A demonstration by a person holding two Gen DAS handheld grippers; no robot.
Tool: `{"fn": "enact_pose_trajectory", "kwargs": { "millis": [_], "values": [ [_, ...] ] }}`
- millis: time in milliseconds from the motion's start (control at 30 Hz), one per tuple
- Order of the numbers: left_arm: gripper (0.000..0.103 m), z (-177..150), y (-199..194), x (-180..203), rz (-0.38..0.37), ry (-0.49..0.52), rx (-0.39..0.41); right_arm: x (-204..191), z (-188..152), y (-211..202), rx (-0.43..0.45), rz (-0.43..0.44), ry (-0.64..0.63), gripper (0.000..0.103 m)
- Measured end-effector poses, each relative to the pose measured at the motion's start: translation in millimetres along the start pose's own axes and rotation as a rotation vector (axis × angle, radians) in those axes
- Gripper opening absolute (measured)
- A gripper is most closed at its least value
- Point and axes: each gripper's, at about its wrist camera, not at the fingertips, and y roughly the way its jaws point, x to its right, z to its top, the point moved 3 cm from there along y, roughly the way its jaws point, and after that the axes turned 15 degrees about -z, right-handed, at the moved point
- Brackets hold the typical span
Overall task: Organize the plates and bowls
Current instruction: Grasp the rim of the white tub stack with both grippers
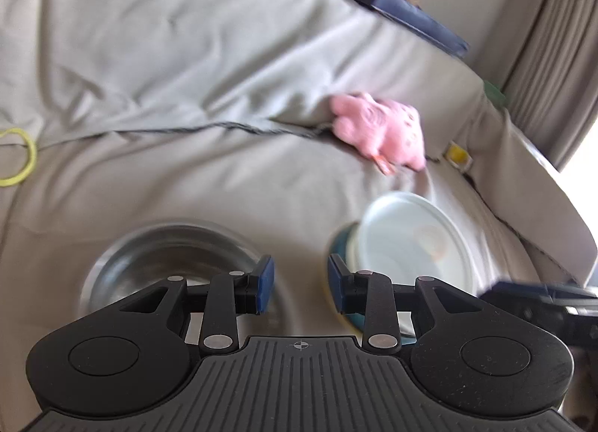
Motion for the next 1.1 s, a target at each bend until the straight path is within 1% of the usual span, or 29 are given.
{"fn": "enact_pose_trajectory", "kwargs": {
  "millis": [33,100,200,233,300,400,433,500,533,600,633,700,767,867,967,1100],
  "values": [
    [0.035,-1,7,6,-0.002,-0.002,-0.012,8,6,4,0.020,-0.020,-0.011,0.068],
    [0.035,-4,20,17,0.006,-0.007,-0.028,28,15,20,0.027,-0.068,0.007,0.069],
    [0.034,-5,38,23,0.060,-0.018,-0.041,50,19,55,0.018,-0.105,0.043,0.069],
    [0.035,-5,43,22,0.076,-0.026,-0.048,56,18,69,0.003,-0.109,0.063,0.069],
    [0.036,-3,53,19,0.093,-0.049,-0.062,68,14,95,-0.044,-0.070,0.115,0.069],
    [0.036,-3,66,17,0.119,-0.071,-0.090,76,6,125,-0.108,0.017,0.185,0.068],
    [0.036,-4,70,17,0.130,-0.071,-0.102,78,4,131,-0.115,0.039,0.197,0.067],
    [0.042,-5,80,17,0.154,-0.072,-0.134,79,0,142,-0.122,0.064,0.209,0.064],
    [0.042,-5,84,16,0.160,-0.079,-0.149,80,-1,146,-0.123,0.086,0.211,0.063],
    [0.044,-5,93,15,0.181,-0.098,-0.184,79,-5,152,-0.124,0.123,0.210,0.054],
    [0.044,-5,96,16,0.191,-0.103,-0.201,77,-6,152,-0.119,0.133,0.200,0.052],
    [0.044,-6,105,21,0.211,-0.092,-0.239,75,-9,153,-0.096,0.130,0.170,0.046],
    [0.042,-7,113,28,0.229,-0.071,-0.280,77,-12,154,-0.077,0.129,0.153,0.043],
    [0.041,-11,124,36,0.241,-0.064,-0.335,85,-18,163,-0.124,0.199,0.198,0.040],
    [0.044,-13,131,41,0.277,-0.053,-0.373,91,-21,166,-0.148,0.238,0.228,0.039],
    [0.048,-10,135,44,0.303,-0.048,-0.396,88,-23,164,-0.136,0.233,0.213,0.039]
  ]
}}
